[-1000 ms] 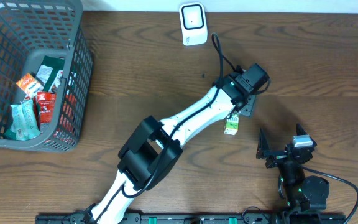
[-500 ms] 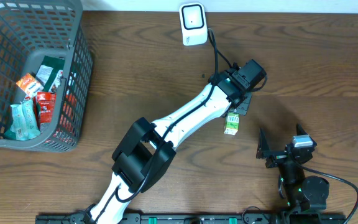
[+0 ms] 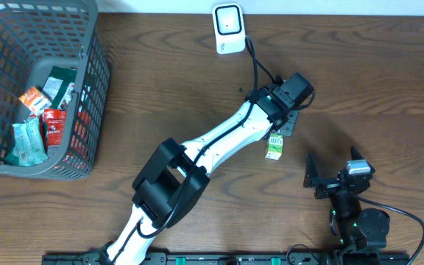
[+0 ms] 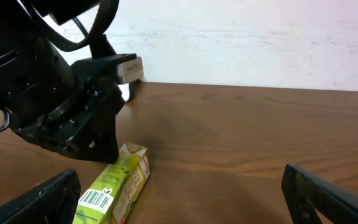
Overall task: Scan the item barcode
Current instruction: 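Lower the carton onto the table in front of the scanner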
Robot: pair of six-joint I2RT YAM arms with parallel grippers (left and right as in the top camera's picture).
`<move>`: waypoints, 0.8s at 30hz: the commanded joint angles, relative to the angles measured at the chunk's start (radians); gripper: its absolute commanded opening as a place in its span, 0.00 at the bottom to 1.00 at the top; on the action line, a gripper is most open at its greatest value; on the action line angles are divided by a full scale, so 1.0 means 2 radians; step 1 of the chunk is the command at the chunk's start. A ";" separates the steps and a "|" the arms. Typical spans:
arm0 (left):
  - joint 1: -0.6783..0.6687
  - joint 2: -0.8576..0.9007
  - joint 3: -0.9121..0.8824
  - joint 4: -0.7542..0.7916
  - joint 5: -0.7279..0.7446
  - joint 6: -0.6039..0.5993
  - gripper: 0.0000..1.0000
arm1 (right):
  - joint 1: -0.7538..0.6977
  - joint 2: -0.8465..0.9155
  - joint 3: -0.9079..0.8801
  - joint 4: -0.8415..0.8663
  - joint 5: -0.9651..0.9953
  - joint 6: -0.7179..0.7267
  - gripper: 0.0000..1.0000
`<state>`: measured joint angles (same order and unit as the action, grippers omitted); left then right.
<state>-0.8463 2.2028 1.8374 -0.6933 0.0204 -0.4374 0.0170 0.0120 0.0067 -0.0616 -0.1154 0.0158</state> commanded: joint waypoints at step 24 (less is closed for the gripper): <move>-0.005 -0.033 -0.018 0.012 -0.003 0.001 0.10 | -0.005 -0.002 -0.001 -0.002 0.001 0.007 0.99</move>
<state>-0.8528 2.1929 1.7935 -0.6720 0.0204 -0.4473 0.0170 0.0120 0.0067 -0.0616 -0.1154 0.0154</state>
